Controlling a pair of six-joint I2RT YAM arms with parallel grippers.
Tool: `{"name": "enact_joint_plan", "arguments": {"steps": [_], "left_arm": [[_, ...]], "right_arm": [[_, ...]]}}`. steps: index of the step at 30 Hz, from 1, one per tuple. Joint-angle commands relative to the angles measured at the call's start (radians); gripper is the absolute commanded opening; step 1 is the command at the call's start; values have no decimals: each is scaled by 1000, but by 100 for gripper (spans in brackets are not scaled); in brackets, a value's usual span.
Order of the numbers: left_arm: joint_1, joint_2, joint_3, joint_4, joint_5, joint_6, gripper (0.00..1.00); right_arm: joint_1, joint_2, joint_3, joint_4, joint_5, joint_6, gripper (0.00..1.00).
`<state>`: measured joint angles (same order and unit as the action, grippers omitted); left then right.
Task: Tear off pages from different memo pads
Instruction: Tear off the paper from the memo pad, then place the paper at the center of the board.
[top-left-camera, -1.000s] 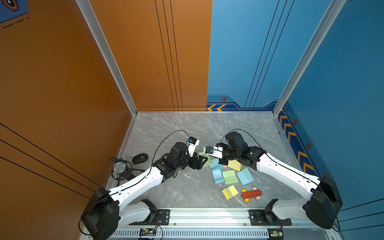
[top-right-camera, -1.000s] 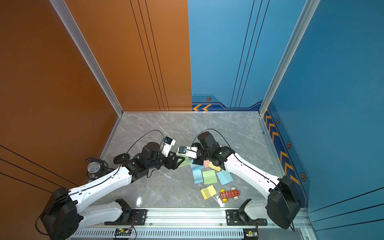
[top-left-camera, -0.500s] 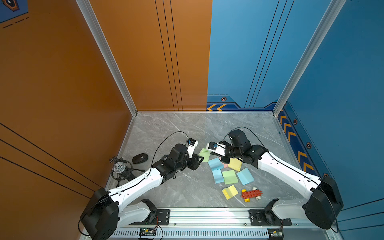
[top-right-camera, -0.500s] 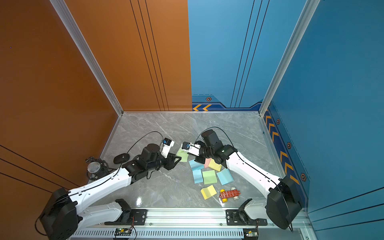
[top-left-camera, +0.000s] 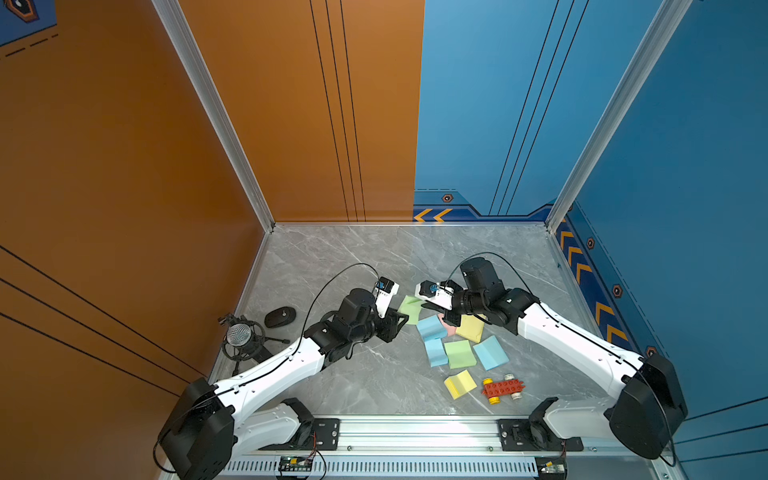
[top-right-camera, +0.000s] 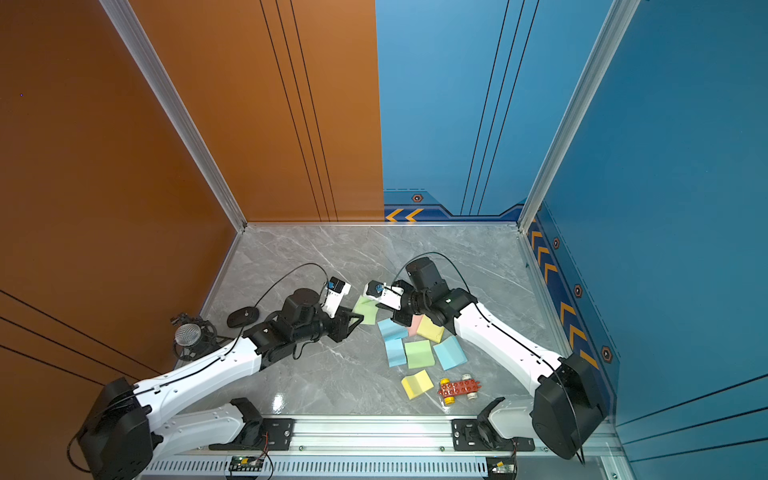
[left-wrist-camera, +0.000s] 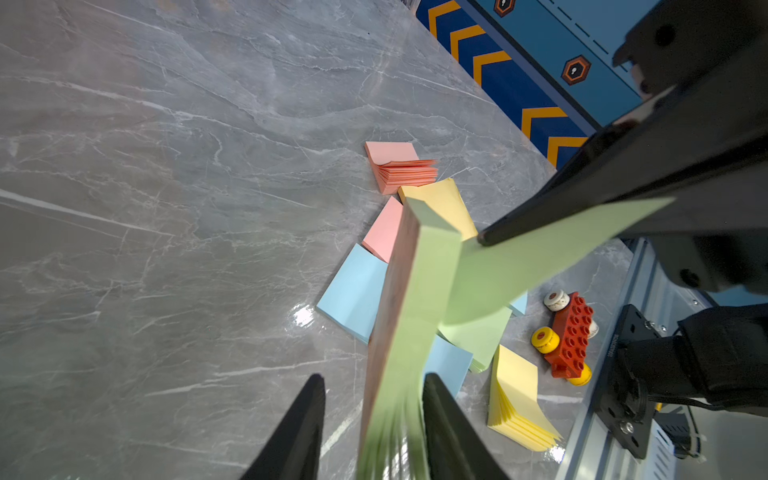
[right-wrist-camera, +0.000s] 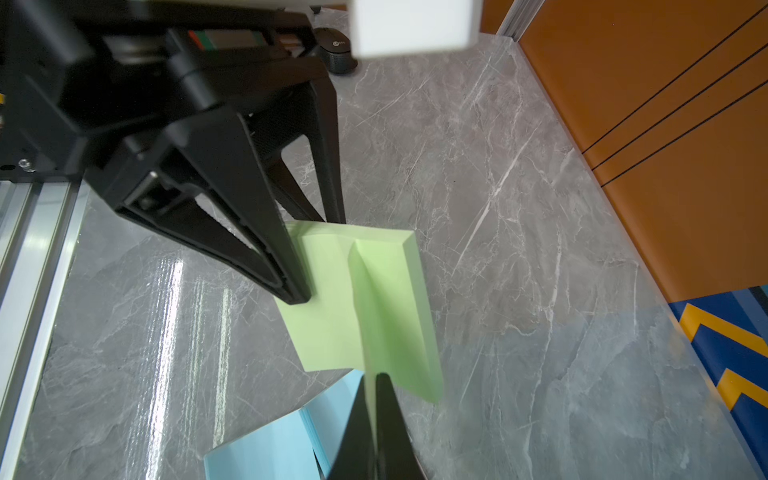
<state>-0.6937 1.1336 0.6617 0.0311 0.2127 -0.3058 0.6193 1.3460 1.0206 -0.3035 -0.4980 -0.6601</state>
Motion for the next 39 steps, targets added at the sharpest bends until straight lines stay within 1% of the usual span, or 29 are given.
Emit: {"name": "enact_joint_plan", "arguments": {"steps": [1, 5, 6, 7, 11, 13, 18, 20, 24, 27, 30, 35, 36, 39], "left_arm": [[-12, -30, -22, 19, 36, 30, 32], [-15, -42, -30, 20, 16, 26, 8], [-15, -42, -32, 20, 6, 22, 3], [-14, -42, -33, 19, -5, 18, 1], [-7, -29, -38, 15, -61, -12, 0], [1, -19, -37, 2, -99, -34, 0], [41, -2, -17, -102, -228, -87, 0], [74, -6, -19, -136, -248, -114, 0], [151, -36, -53, -155, -236, -171, 0], [204, -70, -78, -166, -240, -208, 0], [244, -103, -87, -186, -228, -234, 0], [263, -157, -84, -212, -220, -262, 0], [264, -164, -82, -245, -217, -265, 0], [265, -190, -77, -265, -216, -275, 0]], "right_arm": [[-7, -20, 2, 4, -26, 27, 0], [-6, -15, 10, 2, -16, 33, 0], [-7, -14, 12, 2, -13, 33, 0], [-7, -13, 14, 2, -9, 35, 0], [-9, -1, 35, 1, 12, 49, 0], [-10, 9, 55, 4, 43, 63, 0], [-22, 69, 132, 10, 135, 78, 0], [-25, 114, 176, 7, 180, 71, 0], [-28, 252, 298, -20, 242, 27, 0], [-25, 400, 457, -114, 266, -17, 0], [-21, 563, 630, -208, 337, -86, 0], [-15, 857, 944, -368, 495, -226, 0], [-14, 904, 996, -395, 516, -250, 0], [-11, 1031, 1164, -466, 580, -305, 0]]}}
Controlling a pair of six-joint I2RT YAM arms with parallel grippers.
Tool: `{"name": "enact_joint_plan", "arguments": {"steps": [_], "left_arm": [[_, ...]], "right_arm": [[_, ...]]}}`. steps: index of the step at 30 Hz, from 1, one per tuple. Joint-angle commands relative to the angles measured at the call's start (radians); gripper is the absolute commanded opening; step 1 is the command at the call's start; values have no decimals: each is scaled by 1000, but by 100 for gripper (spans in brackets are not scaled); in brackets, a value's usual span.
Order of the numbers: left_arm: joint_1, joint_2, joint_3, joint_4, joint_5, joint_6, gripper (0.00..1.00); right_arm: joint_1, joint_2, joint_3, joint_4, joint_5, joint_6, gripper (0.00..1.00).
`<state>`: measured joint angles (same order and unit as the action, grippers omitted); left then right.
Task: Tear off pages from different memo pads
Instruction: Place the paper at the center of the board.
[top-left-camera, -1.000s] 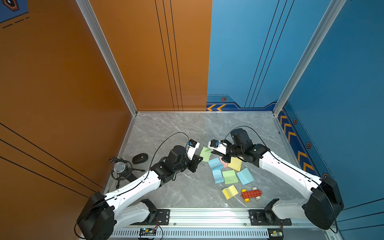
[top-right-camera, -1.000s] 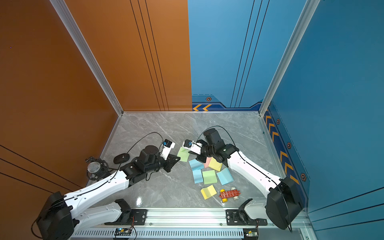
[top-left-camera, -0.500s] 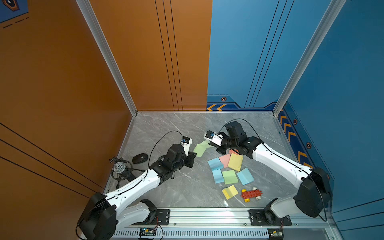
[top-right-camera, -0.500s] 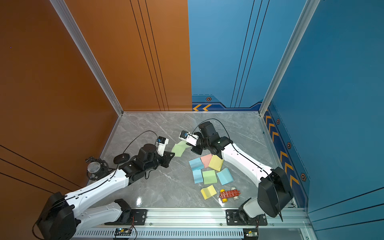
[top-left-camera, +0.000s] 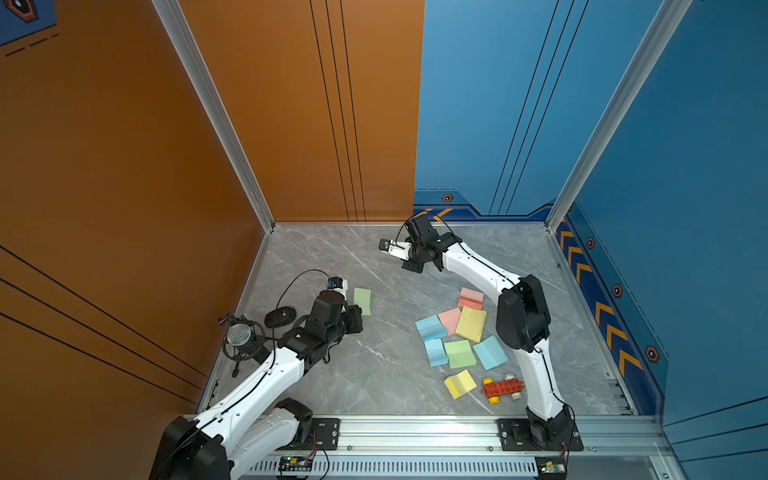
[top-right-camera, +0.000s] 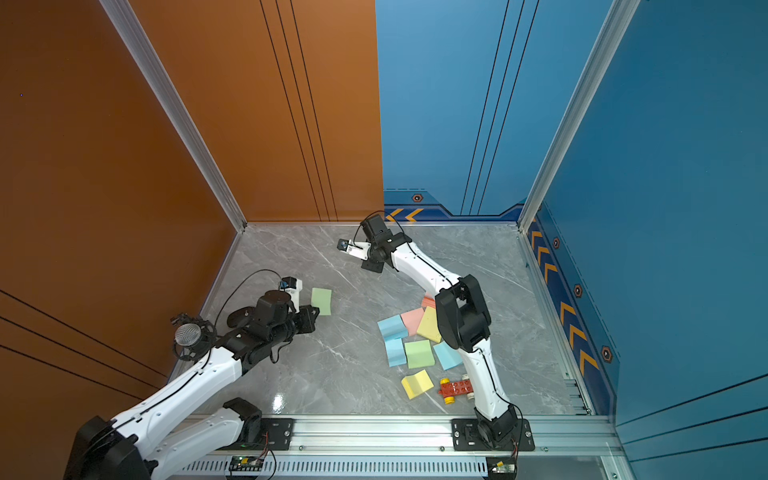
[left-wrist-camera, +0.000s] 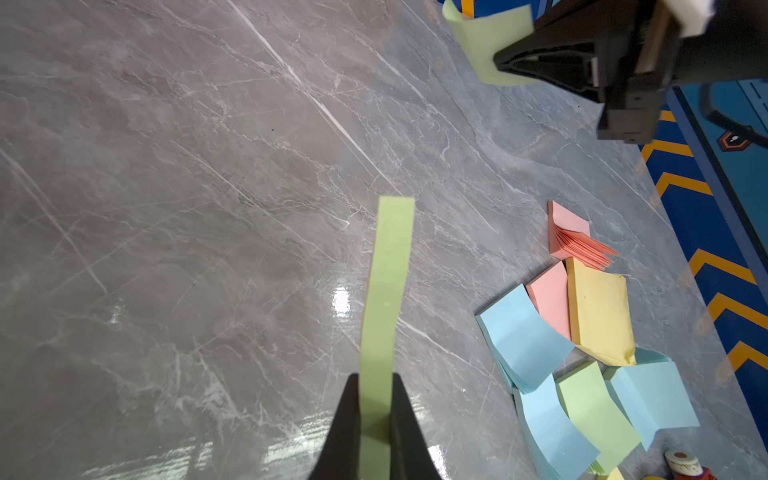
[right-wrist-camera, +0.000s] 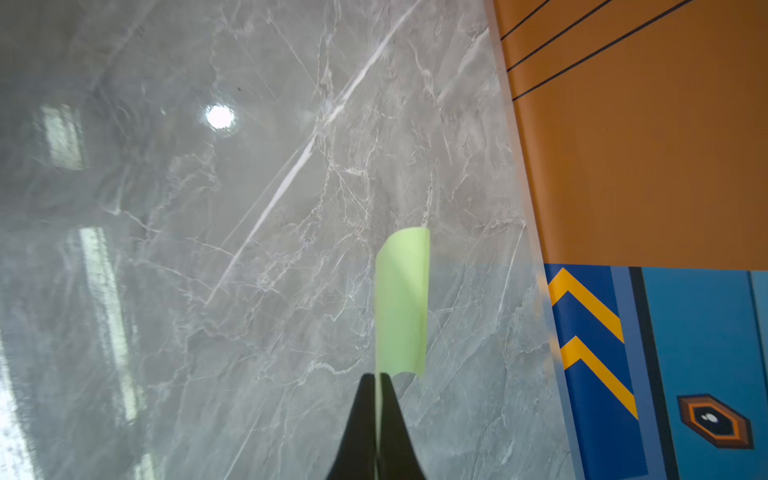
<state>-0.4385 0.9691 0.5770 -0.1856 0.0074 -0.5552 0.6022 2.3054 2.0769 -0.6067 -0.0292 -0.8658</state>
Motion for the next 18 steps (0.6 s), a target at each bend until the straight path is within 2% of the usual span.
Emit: {"name": "enact_joint_plan", "arguments": {"steps": [1, 13, 18], "left_arm": [[10, -36, 6, -54, -16, -26, 0], [13, -103, -11, -94, -53, -31, 0], [14, -117, -14, -103, -54, -32, 0]], "right_arm": [[9, 112, 154, -181, 117, -106, 0], [54, 300, 363, -199, 138, -157, 0], [64, 359, 447, -197, 178, -121, 0]]}}
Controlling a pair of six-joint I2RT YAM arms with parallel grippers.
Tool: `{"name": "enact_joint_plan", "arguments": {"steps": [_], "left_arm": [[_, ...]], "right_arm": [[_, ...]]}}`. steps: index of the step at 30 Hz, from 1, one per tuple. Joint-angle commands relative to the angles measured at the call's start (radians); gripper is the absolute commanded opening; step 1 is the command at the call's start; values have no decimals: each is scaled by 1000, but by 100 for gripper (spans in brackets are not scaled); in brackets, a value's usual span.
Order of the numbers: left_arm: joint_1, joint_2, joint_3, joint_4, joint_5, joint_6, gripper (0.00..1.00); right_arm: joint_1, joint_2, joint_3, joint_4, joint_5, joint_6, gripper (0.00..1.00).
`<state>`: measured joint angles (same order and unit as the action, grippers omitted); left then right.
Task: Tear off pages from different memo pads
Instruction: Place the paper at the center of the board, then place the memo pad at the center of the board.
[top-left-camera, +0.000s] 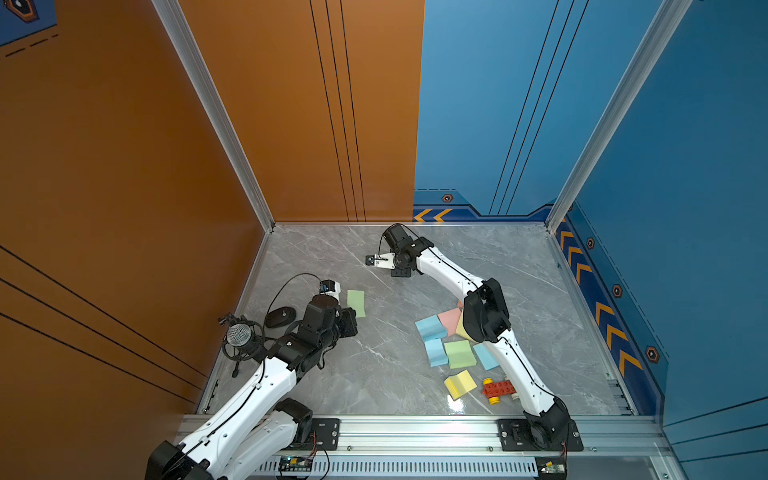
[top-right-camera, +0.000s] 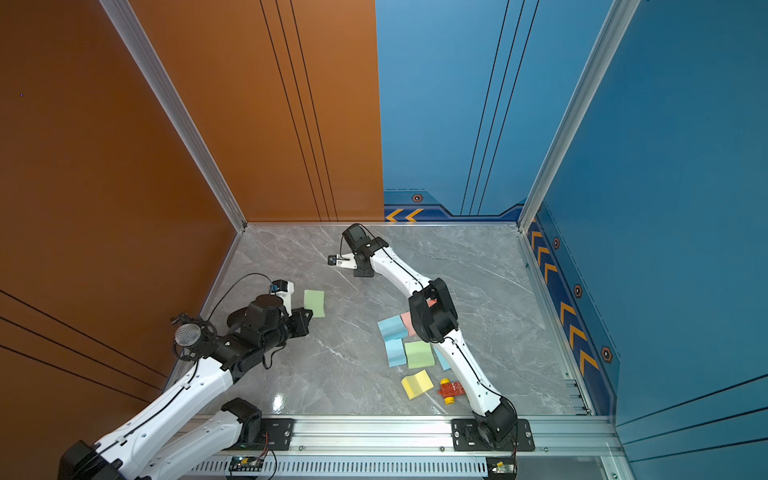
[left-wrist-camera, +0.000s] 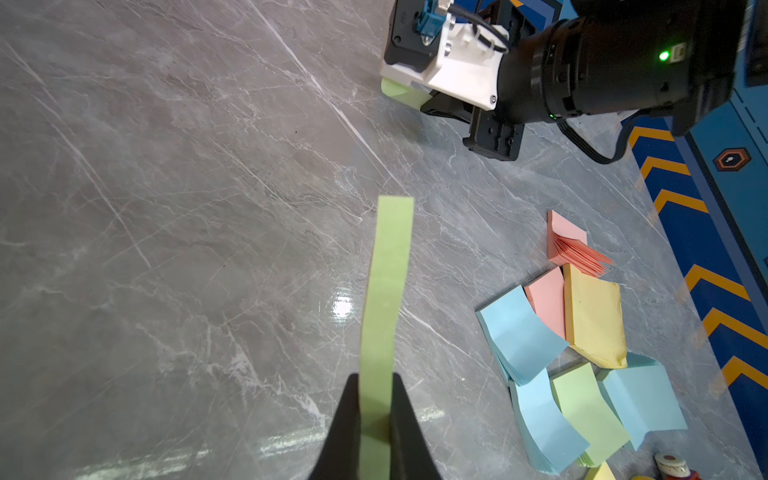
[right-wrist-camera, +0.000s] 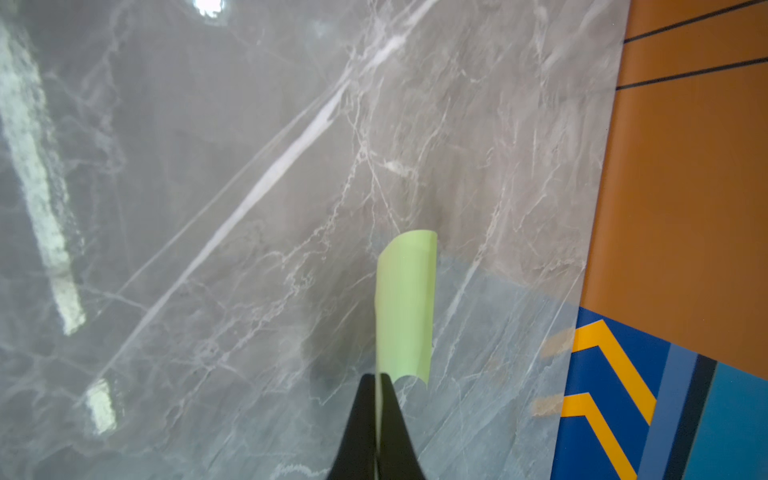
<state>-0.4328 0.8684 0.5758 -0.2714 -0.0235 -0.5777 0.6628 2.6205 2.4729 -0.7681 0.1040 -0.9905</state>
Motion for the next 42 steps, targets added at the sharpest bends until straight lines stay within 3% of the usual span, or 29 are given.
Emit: {"name": "enact_joint_plan", "arguments": {"steps": [1, 9, 10, 13, 14, 19, 24, 25, 26, 32, 36, 42], "left_arm": [[8, -15, -11, -18, -21, -9, 0], [8, -16, -10, -23, -13, -9, 0], [8, -15, -10, -23, -15, -9, 0], [8, -11, -8, -24, -18, -11, 0], [8, -8, -7, -25, -19, -10, 0], [16, -5, 8, -29, -32, -14, 0], [51, 63, 61, -28, 13, -19, 0], [56, 86, 80, -28, 17, -18, 0], [59, 112, 102, -27, 20, -15, 0], [109, 337, 284, -23, 77, 32, 0], [150, 563, 444, -25, 147, 121, 0], [235, 889, 728, -27, 340, 162, 0]], "right_arm": [[1, 60, 72, -36, 59, 16, 0], [14, 152, 133, -15, 176, 23, 0], [15, 153, 133, -14, 170, 41, 2], [18, 140, 130, -14, 130, 83, 30], [20, 134, 128, -16, 120, 94, 35], [18, 53, 86, -25, 51, 160, 41], [1, -122, -37, -27, -24, 237, 50], [-5, -169, -73, -25, -44, 258, 69], [-11, -217, -106, -25, -68, 280, 99], [-26, -536, -400, 53, -61, 440, 100], [-42, -856, -781, 304, 20, 636, 100], [-129, -1304, -1332, 699, -9, 1016, 100]]}}
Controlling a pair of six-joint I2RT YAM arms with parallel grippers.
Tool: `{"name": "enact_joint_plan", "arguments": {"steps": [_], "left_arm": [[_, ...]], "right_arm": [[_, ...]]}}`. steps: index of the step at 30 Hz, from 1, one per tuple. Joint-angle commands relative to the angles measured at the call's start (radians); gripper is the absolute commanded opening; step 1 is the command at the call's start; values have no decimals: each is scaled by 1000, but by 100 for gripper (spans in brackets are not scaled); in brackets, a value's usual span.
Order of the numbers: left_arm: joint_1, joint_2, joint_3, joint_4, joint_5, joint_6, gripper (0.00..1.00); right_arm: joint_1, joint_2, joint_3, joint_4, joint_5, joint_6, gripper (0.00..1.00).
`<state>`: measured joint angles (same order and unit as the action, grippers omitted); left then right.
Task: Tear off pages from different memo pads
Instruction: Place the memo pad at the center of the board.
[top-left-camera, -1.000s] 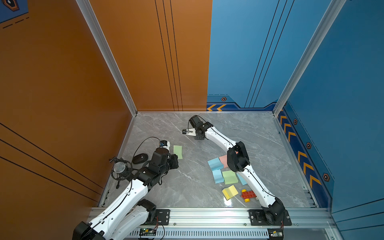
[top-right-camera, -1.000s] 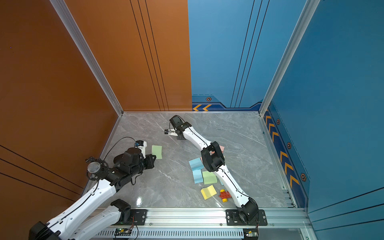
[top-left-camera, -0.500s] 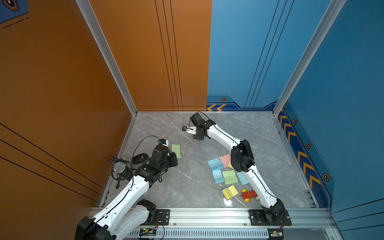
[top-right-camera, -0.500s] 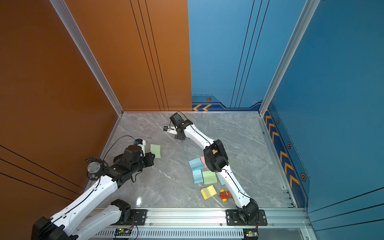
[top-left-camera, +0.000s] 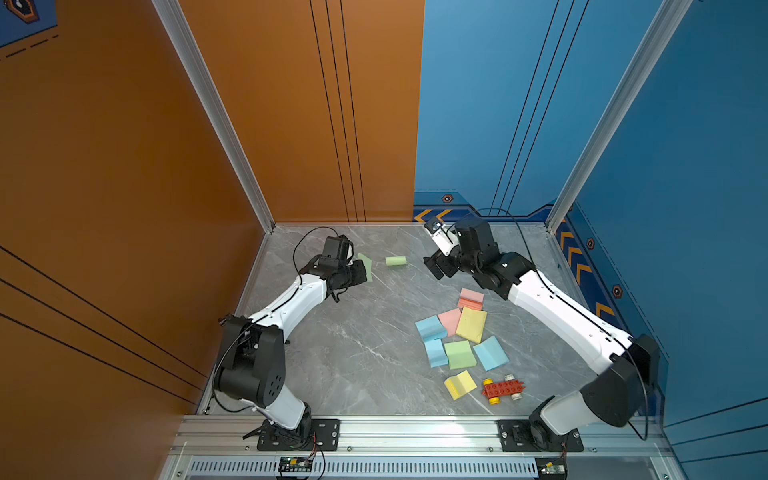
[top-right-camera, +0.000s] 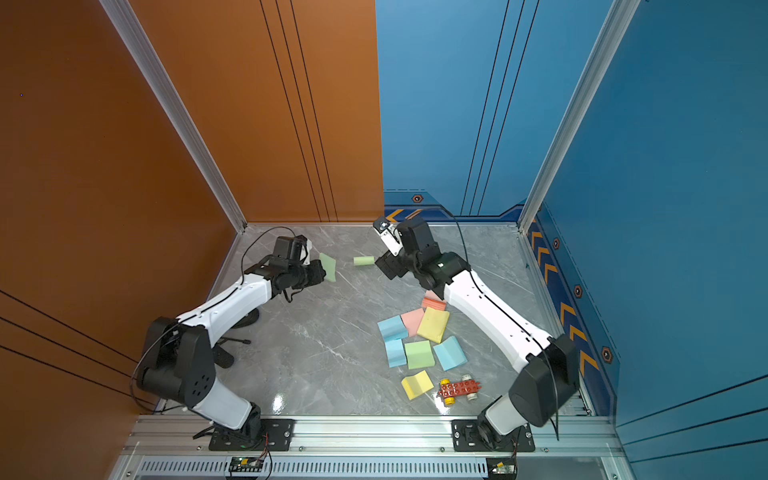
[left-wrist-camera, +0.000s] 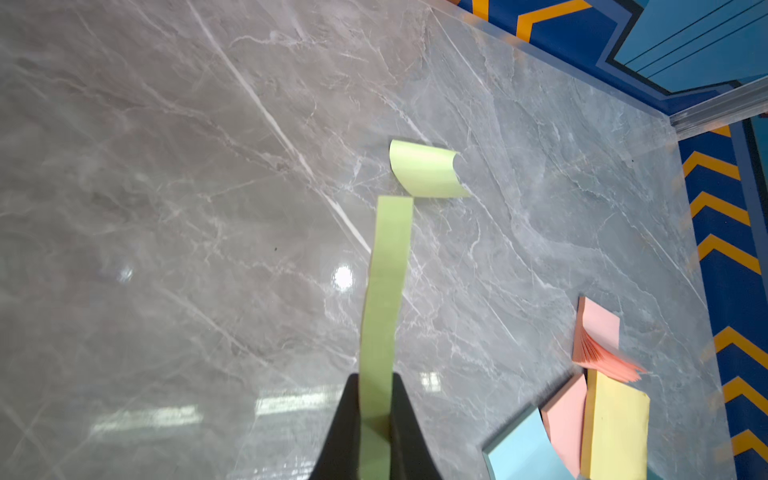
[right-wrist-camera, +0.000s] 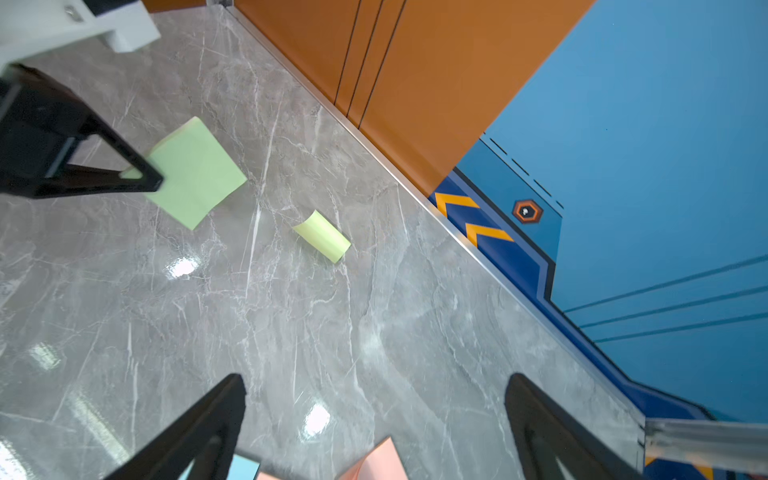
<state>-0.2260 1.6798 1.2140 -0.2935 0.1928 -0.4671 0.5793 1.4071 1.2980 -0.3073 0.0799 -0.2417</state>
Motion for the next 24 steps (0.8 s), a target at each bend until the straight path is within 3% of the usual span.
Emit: {"name": "enact_joint_plan", "arguments": {"steps": [1, 3, 6, 14, 24], "left_arm": [[36, 129, 137, -6, 145, 53, 0], [51, 211, 219, -7, 205, 38, 0], [65, 311, 321, -10, 275, -5, 0], [74, 490, 461, -36, 284, -76, 0], [115, 569, 497, -77, 255, -77, 0]], "right_arm": [[-83, -137, -223, 271, 50, 385, 100], [-173, -183, -292, 233, 64, 620, 100], [-285, -194, -316, 124, -17, 721, 100], [-259, -196, -369, 165, -41, 658, 100], [-195, -160, -359, 147, 52, 585, 100]]}}
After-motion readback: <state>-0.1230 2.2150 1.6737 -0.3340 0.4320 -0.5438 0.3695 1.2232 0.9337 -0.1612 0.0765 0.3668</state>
